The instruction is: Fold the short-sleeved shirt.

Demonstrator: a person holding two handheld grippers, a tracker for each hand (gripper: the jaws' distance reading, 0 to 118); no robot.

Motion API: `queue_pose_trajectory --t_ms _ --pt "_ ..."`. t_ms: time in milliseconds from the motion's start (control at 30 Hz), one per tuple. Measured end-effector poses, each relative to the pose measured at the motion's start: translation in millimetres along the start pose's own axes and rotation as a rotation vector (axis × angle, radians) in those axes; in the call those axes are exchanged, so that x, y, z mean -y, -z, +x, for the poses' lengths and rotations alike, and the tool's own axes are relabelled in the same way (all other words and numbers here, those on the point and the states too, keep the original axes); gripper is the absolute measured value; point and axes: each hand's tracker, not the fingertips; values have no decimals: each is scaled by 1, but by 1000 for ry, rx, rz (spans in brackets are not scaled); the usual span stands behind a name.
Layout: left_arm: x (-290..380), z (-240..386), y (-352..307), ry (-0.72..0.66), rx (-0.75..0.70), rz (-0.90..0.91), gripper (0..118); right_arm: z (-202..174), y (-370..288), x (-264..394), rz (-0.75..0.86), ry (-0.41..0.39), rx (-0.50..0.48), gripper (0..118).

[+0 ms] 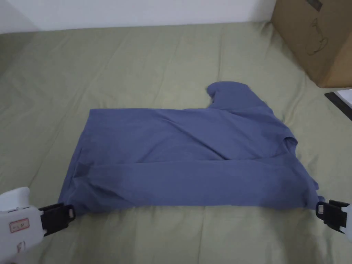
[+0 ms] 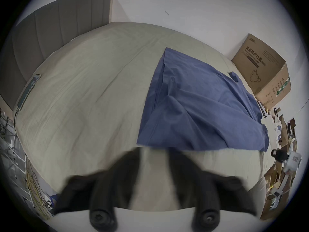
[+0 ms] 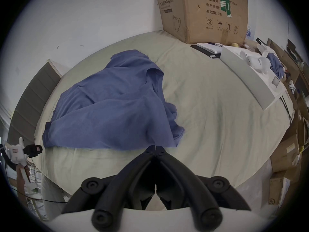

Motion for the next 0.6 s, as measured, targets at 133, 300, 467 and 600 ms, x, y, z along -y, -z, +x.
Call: queue_pose_trajectory --t_ms 133,300,467,600 --pt "-17 3 22 -43 12 0 95 -1 0 1 -7 7 -4 0" --pt "-17 21 55 75 -121 -101 88 0 2 1 -17 2 -2 0" --pt "-24 26 43 145 -97 -74 43 -1 12 -10 -3 6 -23 24" --pt "-32 20 36 132 -48 -90 11 3 44 -30 -4 -23 -18 108"
